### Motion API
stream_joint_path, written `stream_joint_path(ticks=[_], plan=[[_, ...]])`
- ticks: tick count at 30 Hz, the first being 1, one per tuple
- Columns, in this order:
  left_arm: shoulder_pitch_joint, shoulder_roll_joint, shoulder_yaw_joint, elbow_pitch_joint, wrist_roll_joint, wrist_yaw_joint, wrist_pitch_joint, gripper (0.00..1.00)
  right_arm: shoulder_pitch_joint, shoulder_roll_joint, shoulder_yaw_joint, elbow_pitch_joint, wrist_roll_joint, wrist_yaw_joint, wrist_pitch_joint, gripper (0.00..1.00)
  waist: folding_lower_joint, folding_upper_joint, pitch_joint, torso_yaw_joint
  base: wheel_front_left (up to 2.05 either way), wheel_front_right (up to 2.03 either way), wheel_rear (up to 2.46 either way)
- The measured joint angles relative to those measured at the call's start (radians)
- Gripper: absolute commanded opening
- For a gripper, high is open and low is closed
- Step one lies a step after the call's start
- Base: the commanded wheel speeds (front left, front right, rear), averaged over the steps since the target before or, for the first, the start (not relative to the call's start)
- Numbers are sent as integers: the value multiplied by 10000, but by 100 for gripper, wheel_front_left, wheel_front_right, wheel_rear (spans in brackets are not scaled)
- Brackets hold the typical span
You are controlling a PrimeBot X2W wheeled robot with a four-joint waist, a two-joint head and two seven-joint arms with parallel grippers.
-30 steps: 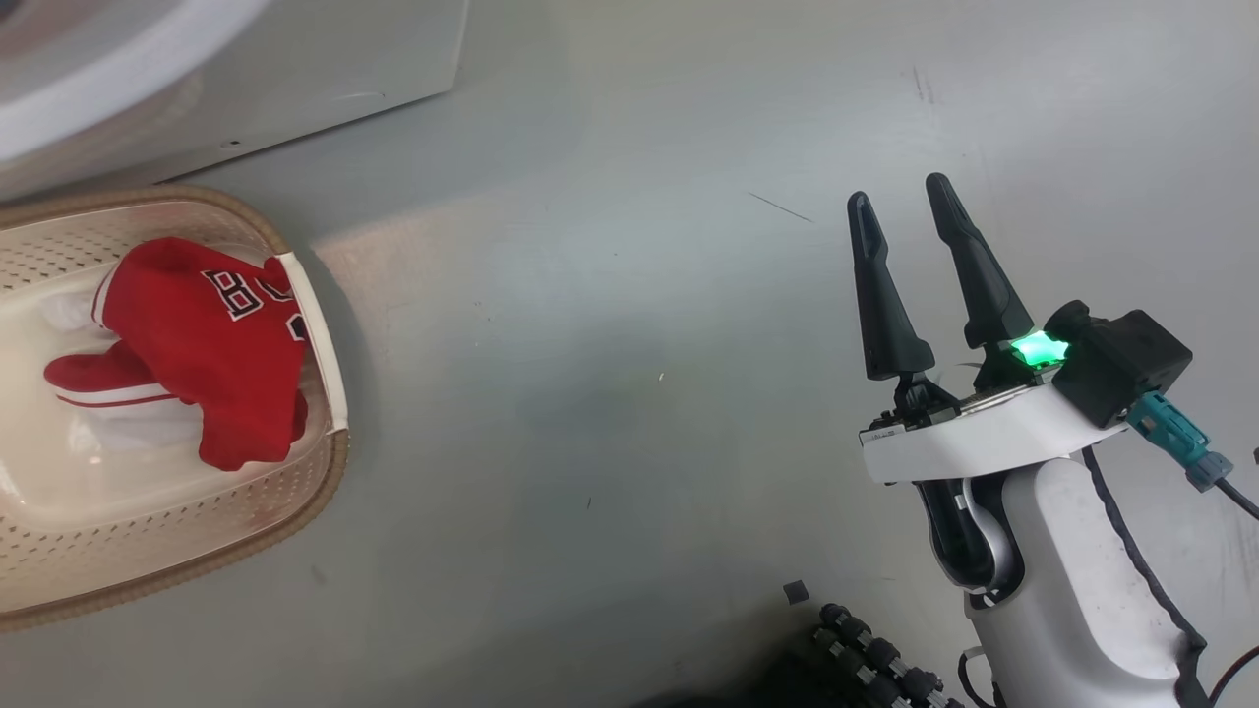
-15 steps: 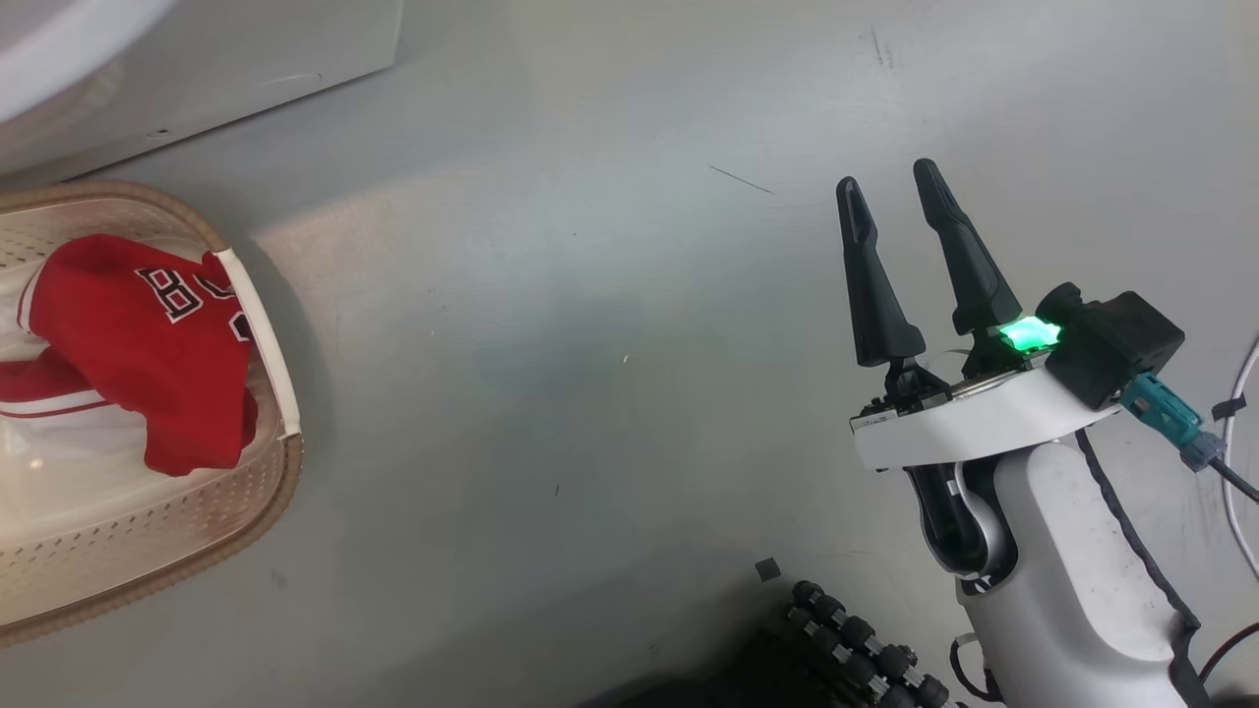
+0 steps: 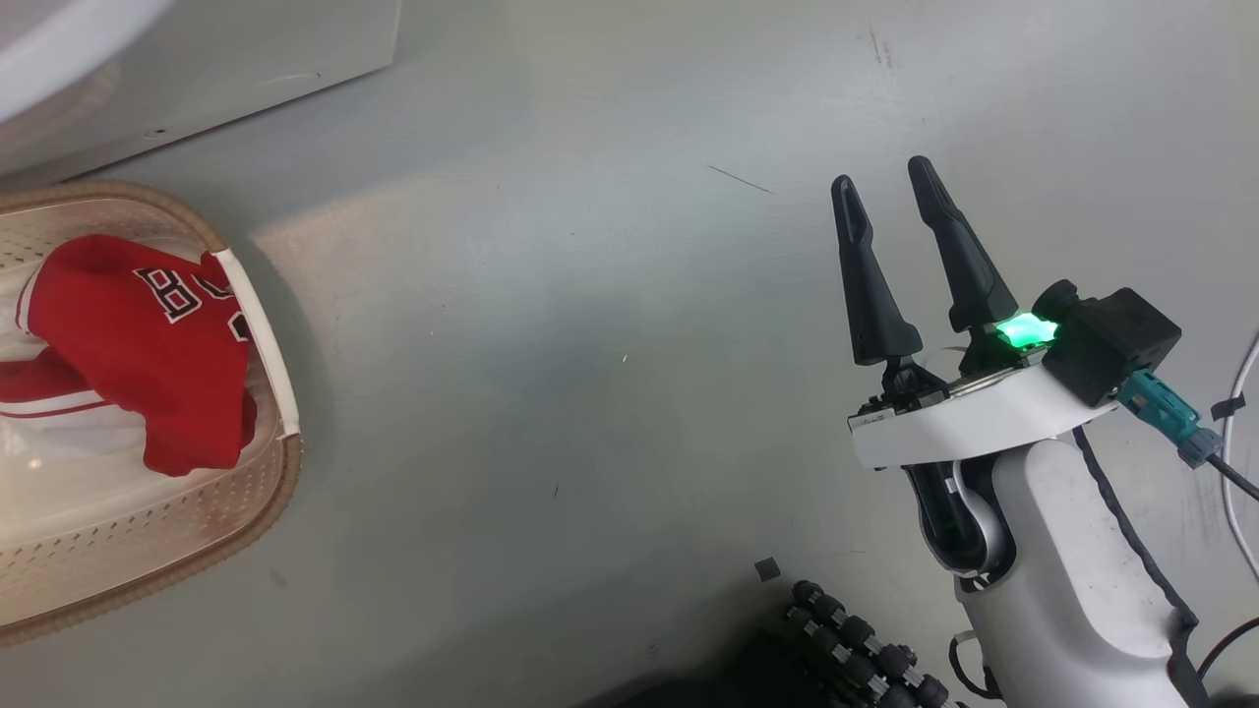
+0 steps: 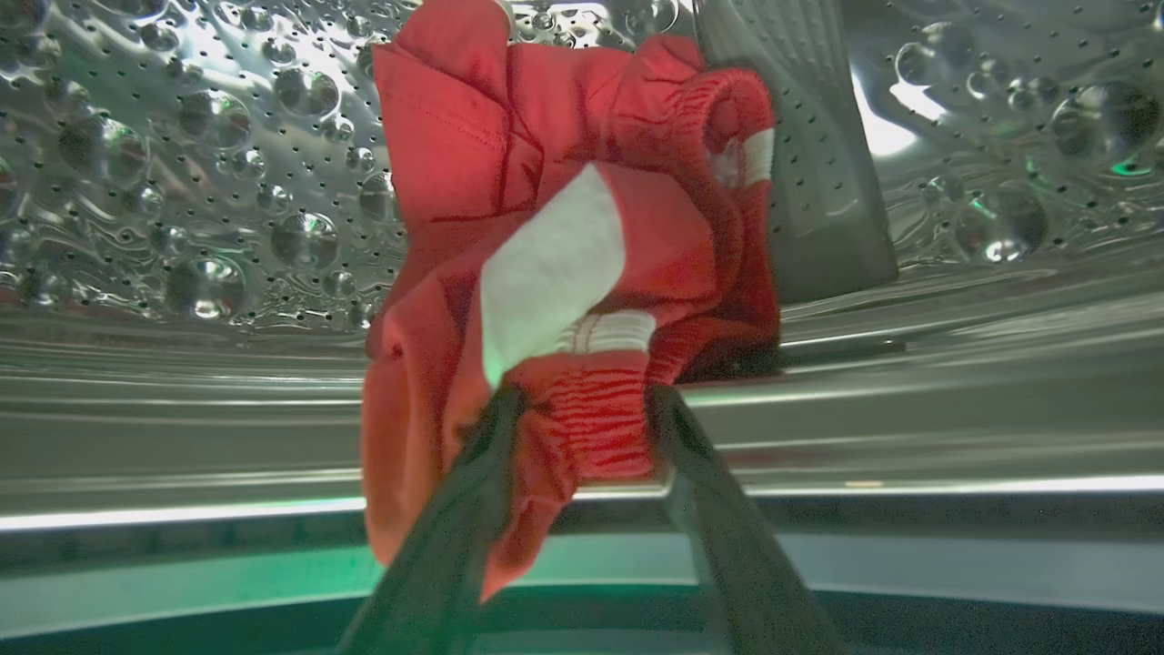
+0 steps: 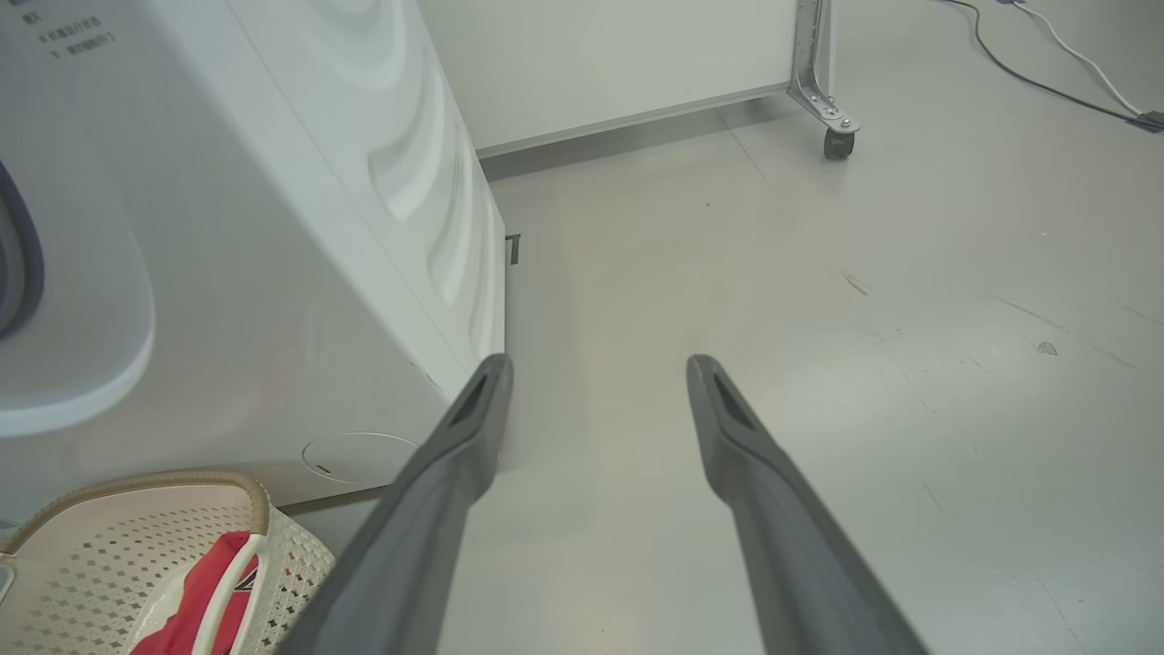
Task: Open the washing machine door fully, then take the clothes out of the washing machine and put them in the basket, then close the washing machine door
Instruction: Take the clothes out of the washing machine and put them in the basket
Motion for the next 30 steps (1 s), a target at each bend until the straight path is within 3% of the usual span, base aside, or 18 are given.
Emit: stream_joint_path(ticks=[2, 17, 30], plan=[[0, 0, 27, -19, 0, 0, 79, 0, -7, 0, 4, 2, 0, 0, 0, 100, 0, 0, -5, 3, 0, 0, 0], [32, -311, 523, -617, -186, 2, -499, 0, -154, 2, 0, 4, 0, 0, 0, 100, -1, 0, 2, 38, 0, 0, 0], [918, -1020, 1103, -1260, -500, 12, -2359, 0, -261, -2, -270, -6, -272, 0, 0, 100, 0, 0, -133, 312, 0, 0, 0]])
